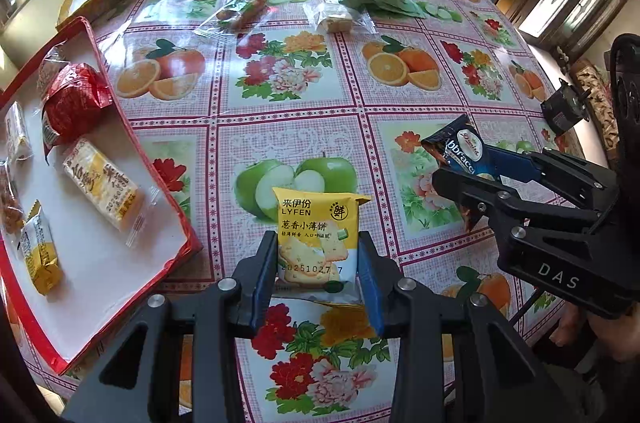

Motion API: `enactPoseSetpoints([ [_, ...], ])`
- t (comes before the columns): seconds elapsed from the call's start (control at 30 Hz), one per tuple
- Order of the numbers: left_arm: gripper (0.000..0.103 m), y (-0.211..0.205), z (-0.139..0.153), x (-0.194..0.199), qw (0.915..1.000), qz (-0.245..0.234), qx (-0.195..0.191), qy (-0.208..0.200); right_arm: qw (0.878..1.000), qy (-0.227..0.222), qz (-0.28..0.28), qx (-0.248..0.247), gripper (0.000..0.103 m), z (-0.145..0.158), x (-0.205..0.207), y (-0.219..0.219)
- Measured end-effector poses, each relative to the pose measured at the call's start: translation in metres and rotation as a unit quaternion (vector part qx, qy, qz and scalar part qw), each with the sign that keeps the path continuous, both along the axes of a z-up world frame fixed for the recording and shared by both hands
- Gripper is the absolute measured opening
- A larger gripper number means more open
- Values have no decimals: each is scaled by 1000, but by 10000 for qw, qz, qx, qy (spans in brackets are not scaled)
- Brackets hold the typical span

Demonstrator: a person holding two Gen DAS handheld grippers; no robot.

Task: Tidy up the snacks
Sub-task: 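Carry the LYFEN packet and Danisa packet over the red tray, then open both tools to drop the two packets into the tray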

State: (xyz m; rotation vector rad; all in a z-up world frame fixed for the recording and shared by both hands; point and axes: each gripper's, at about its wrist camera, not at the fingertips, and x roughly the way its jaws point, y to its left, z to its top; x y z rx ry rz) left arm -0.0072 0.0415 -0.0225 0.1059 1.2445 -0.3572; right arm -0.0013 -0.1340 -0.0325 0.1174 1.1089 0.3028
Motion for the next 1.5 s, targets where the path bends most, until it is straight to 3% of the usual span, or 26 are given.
enactPoseSetpoints([
  [0.47,38,65,25,1,9963,796,-115,-298,9947,-295,948,259,50,29,17,86],
  [0.8,38,144,38,18,9838,1739,-55,-439,9828,-578,1720,349,50,46,43,167],
  [1.07,38,189,25,32,9751,2175,243,-348,9733,-460,2226,321,50,31,53,223],
  [1.3,38,215,22,51,9684,2427,420,-393,9674,-322,2489,330,50,23,48,243],
  [1.5,38,216,30,81,9714,2302,341,-465,9641,-161,2648,129,50,6,45,258],
])
